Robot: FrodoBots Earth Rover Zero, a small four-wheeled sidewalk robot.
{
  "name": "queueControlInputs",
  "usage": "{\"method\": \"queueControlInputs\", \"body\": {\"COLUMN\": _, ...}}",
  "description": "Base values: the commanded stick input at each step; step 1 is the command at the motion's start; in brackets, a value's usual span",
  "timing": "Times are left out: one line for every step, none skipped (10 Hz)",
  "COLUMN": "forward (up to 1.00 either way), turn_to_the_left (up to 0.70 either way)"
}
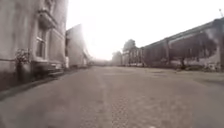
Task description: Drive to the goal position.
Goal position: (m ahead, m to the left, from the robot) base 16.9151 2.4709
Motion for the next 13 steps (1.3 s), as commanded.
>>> {"method": "queueControlInputs", "body": {"forward": 0.50, "turn_to_the_left": 0.35}}
{"method": "queueControlInputs", "body": {"forward": 0.50, "turn_to_the_left": 0.50}}
{"method": "queueControlInputs", "body": {"forward": 0.50, "turn_to_the_left": 0.36}}
{"method": "queueControlInputs", "body": {"forward": 0.50, "turn_to_the_left": 0.00}}
{"method": "queueControlInputs", "body": {"forward": 0.50, "turn_to_the_left": 0.00}}
{"method": "queueControlInputs", "body": {"forward": 0.50, "turn_to_the_left": 0.00}}
{"method": "queueControlInputs", "body": {"forward": 0.50, "turn_to_the_left": 0.00}}
{"method": "queueControlInputs", "body": {"forward": 0.50, "turn_to_the_left": 0.00}}
{"method": "queueControlInputs", "body": {"forward": 0.50, "turn_to_the_left": 0.00}}
{"method": "queueControlInputs", "body": {"forward": 0.50, "turn_to_the_left": 0.00}}
{"method": "queueControlInputs", "body": {"forward": 0.50, "turn_to_the_left": 0.00}}
{"method": "queueControlInputs", "body": {"forward": 0.50, "turn_to_the_left": 0.00}}
{"method": "queueControlInputs", "body": {"forward": 0.50, "turn_to_the_left": 0.00}}
